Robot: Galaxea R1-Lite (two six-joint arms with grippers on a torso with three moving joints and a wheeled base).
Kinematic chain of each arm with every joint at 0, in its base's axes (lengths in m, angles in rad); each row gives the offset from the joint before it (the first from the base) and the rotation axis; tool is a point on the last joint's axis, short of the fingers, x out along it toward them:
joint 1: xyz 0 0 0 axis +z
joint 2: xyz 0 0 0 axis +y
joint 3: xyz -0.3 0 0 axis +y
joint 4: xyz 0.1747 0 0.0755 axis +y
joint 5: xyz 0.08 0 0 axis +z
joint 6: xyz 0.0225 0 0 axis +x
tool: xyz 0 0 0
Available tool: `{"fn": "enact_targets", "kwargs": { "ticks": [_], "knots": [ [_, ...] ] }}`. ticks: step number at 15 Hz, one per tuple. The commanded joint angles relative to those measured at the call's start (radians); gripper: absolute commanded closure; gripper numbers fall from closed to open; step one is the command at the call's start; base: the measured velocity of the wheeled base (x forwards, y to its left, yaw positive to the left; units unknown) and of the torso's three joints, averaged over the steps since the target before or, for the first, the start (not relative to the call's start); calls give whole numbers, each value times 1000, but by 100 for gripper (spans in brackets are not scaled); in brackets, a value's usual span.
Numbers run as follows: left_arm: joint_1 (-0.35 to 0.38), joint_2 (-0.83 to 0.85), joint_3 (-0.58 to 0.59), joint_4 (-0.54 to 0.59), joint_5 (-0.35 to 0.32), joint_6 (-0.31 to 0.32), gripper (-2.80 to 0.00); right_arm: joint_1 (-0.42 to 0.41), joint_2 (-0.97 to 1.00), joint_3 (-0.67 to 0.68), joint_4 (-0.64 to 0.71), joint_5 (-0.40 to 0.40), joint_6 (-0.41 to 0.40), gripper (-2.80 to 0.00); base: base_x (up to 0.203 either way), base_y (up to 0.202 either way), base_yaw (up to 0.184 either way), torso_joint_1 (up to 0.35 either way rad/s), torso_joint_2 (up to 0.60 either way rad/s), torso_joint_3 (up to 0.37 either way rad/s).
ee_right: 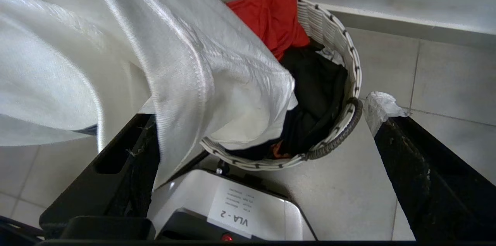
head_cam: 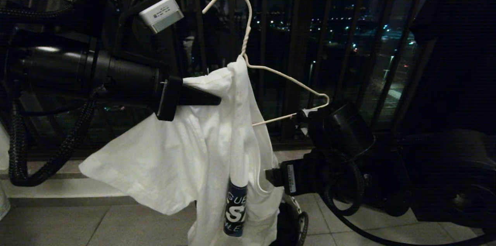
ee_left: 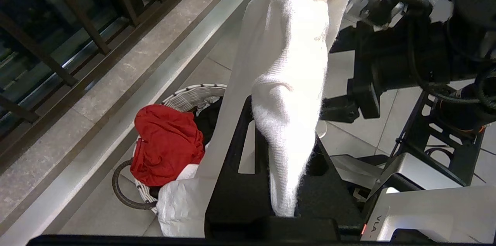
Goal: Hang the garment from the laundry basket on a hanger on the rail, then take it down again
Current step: Hang the clothes on the clothes rack
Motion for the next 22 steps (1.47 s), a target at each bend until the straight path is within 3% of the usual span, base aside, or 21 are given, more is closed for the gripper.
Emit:
{"fn": "enact_targets", "kwargs": {
  "ticks": [1,2,3,22],
  "knots": [
    [0,3,0,2,-3,1,0,0,6,3,3,-2,0,-280,0,0,0,0,0,0],
    [0,3,0,2,-3,1,0,0,6,3,3,-2,-2,-280,0,0,0,0,0,0],
    [0,2,0,2,-3,1,0,0,6,3,3,-2,-10,0,0,0,0,0,0,0],
    [-3,-4,4,2,-9,0,0,-268,16,-40,-83,14,-112,0,0,0,0,0,0,0]
  ]
}}
